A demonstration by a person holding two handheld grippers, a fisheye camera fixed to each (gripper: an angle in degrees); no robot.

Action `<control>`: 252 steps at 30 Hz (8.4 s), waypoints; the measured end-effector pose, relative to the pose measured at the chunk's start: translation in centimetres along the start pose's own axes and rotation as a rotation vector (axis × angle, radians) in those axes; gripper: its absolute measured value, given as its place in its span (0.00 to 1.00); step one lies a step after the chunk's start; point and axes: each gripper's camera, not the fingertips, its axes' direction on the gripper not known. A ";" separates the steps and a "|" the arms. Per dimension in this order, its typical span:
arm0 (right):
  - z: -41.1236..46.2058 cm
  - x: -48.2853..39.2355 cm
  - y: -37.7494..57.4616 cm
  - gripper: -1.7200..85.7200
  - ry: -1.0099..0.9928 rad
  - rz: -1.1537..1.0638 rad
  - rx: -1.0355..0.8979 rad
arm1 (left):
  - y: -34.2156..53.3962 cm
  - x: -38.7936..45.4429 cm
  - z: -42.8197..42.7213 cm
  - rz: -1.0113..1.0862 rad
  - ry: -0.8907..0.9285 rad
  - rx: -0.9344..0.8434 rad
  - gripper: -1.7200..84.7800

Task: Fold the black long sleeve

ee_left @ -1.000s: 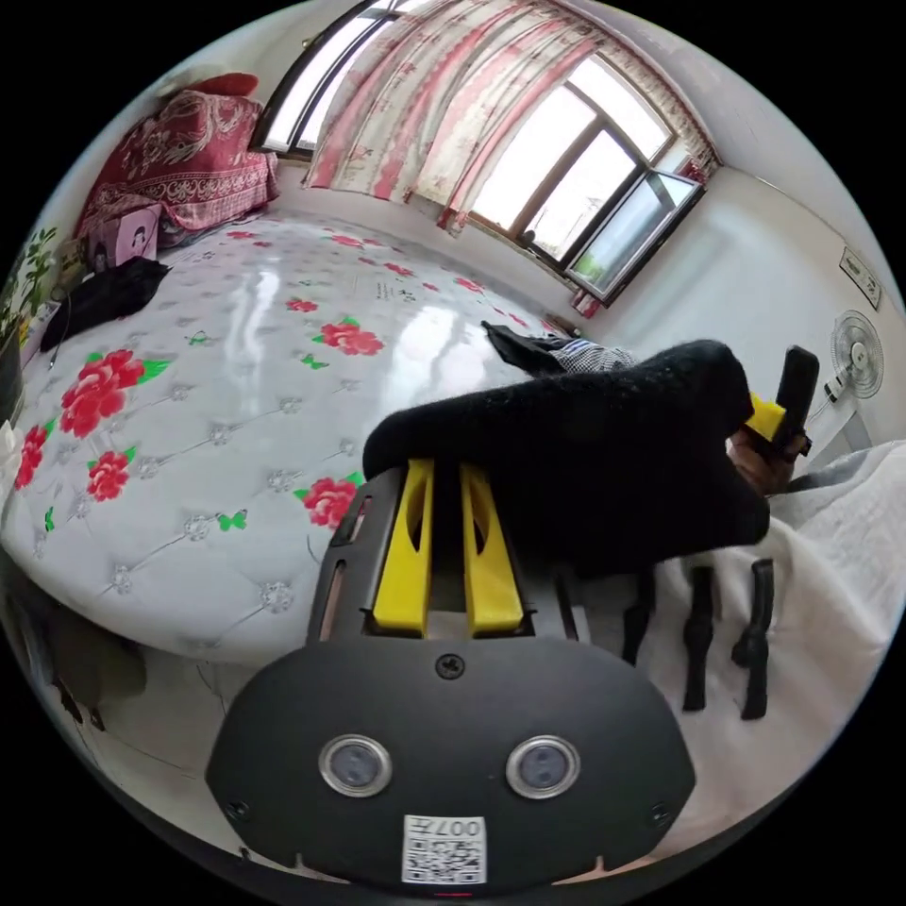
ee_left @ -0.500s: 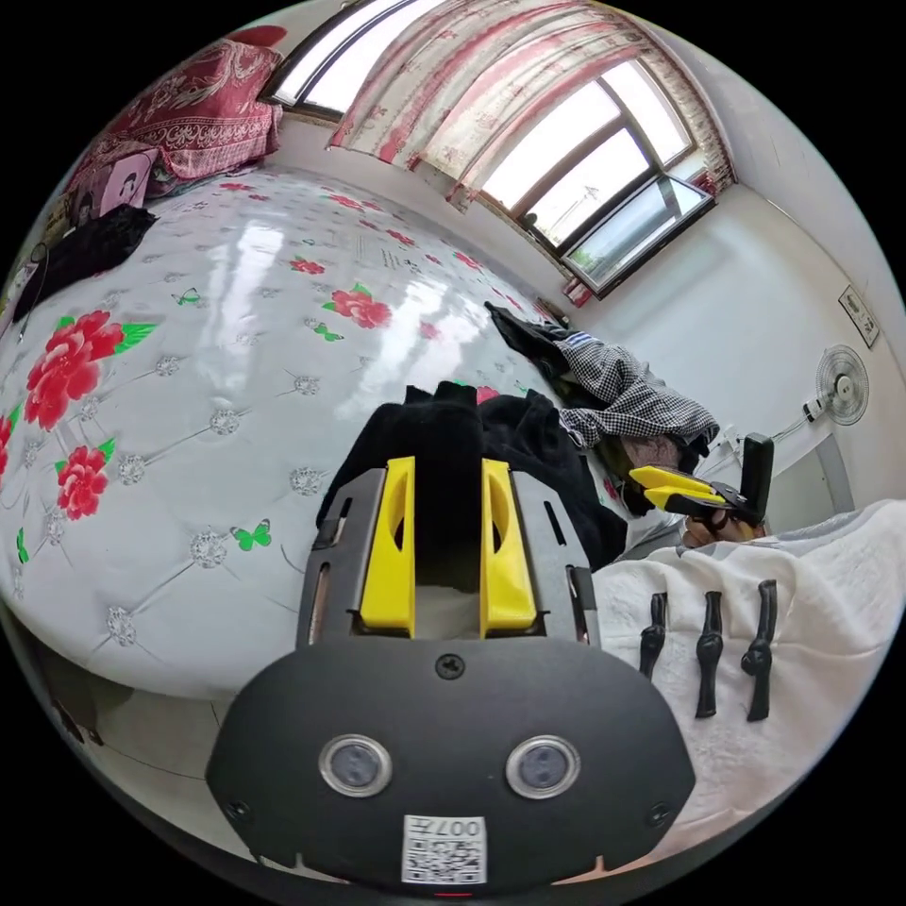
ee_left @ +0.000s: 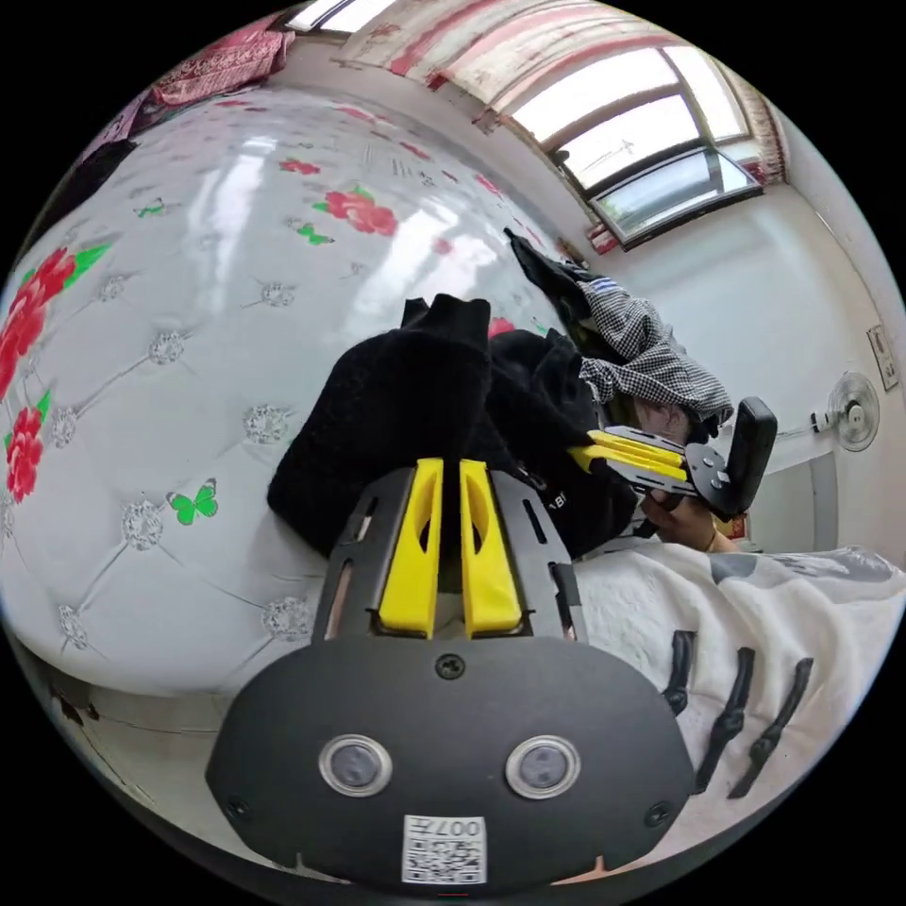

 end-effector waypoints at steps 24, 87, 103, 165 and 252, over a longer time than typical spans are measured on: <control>-45.8 -6.3 17.2 0.03 0.856 0.067 1.145 | 7.6 29.5 -30.2 0.951 -0.134 1.032 0.01; -4.7 30.0 23.1 0.04 -0.248 0.751 0.011 | -4.0 2.0 -5.1 -0.110 -0.167 -0.158 0.04; -9.5 31.2 27.4 0.10 -0.303 0.776 0.176 | -6.3 4.5 -18.5 -0.223 -0.054 0.176 0.13; -3.2 13.5 21.9 0.02 0.195 0.333 -0.123 | -0.6 4.8 -34.3 -0.416 -0.125 0.278 0.11; -17.4 56.0 21.0 0.03 0.637 0.809 0.234 | -11.2 -2.9 8.4 0.004 -0.518 -0.210 0.08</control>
